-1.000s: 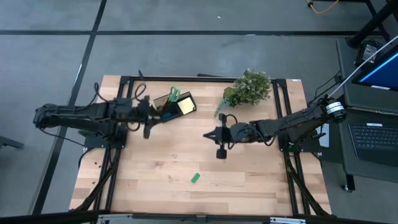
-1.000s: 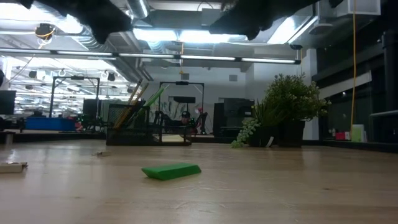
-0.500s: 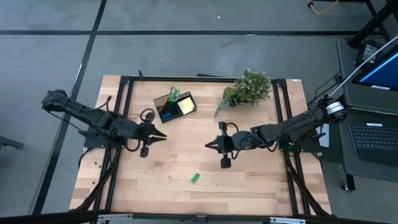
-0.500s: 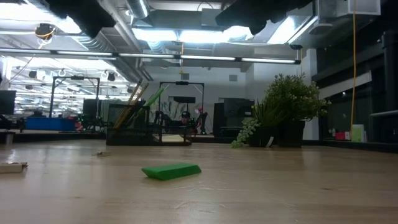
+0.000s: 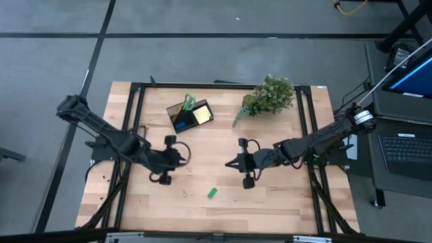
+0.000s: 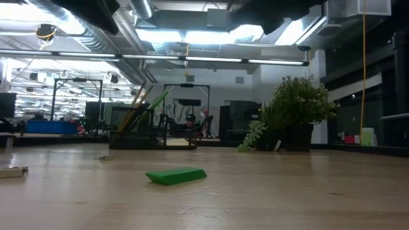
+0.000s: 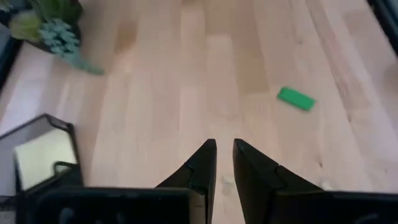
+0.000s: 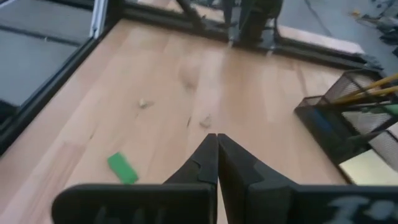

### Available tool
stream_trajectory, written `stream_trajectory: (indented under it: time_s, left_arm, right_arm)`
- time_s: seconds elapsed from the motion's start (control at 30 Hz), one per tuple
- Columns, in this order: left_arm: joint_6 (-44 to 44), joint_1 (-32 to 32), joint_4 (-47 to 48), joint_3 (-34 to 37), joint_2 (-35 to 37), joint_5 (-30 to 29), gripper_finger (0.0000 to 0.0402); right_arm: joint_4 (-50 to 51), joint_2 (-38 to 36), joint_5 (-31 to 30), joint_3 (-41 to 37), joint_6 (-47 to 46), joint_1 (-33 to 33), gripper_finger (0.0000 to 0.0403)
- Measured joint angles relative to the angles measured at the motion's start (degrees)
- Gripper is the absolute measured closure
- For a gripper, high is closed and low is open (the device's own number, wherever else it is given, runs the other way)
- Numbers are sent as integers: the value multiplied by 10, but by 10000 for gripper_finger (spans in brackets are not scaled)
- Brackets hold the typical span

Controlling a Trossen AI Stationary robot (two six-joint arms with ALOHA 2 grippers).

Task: Pick and place office supplies into organizer
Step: Put the top white binder clip into the desk organizer

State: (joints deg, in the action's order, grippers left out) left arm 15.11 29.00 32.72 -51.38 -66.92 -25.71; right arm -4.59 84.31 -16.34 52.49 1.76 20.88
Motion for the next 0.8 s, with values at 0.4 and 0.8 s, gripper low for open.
stream_trajectory:
  time_s: [0.4, 0.8]
  left_arm:
    - [-51, 22, 18, -91, -119, 32, 343]
    - [-88, 10, 31, -95, -195, 33, 244]
  right_arm:
    - [29, 0, 0, 0, -16, 22, 393]
    - [34, 0, 0, 0, -15, 23, 393]
